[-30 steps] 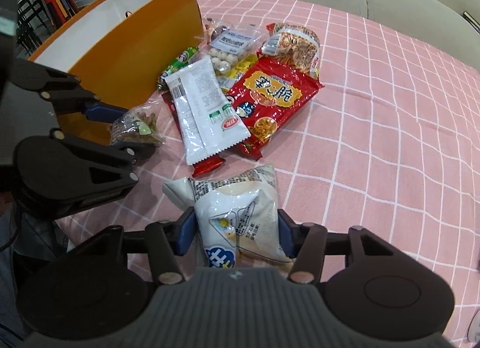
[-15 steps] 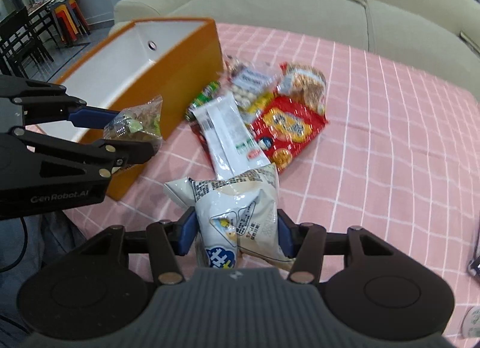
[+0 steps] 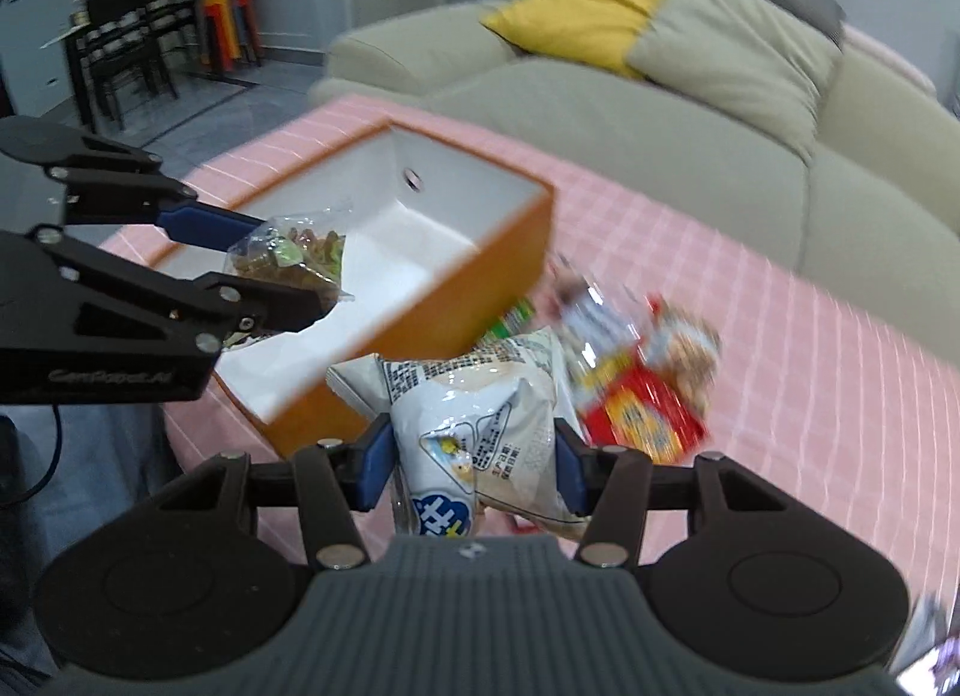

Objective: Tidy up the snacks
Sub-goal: 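Carry both bags over the box and open both grippers to drop them, then withdraw both tools from the box back toward the snack pile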

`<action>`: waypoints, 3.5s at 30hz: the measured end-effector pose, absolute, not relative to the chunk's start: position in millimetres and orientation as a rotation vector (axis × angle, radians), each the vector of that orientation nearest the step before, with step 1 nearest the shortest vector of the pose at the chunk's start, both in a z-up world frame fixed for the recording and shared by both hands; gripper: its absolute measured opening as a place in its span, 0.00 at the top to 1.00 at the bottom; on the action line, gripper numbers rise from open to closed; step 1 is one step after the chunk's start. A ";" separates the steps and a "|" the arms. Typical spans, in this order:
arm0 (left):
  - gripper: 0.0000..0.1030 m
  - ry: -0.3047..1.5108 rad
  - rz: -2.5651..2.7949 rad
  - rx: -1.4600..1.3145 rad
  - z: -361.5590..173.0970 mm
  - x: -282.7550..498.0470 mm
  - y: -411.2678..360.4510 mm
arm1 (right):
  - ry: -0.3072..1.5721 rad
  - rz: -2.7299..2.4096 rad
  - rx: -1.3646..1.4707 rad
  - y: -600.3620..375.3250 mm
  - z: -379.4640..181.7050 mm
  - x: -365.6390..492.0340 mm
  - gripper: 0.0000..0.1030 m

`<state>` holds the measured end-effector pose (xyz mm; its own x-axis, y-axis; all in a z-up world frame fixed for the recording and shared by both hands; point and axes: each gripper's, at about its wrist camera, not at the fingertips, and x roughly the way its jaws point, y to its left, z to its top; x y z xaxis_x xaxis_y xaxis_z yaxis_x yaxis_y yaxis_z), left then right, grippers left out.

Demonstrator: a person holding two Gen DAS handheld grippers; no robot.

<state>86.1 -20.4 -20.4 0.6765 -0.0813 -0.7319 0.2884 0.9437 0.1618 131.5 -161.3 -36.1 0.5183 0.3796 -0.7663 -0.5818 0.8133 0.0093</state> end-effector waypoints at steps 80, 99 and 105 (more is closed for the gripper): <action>0.34 0.904 -0.183 0.205 2.5 130.0 1.1 | 0.820 0.638 -0.339 -112.6 -15.3 156.5 0.18; 0.33 0.775 -0.263 0.034 -54.6 94.9 -82.8 | 0.711 0.220 -0.092 -245.3 -87.1 89.4 0.16; 0.33 0.815 -0.252 -0.036 -76.0 96.3 -87.1 | 0.750 0.140 -0.045 -262.1 -110.4 97.5 0.17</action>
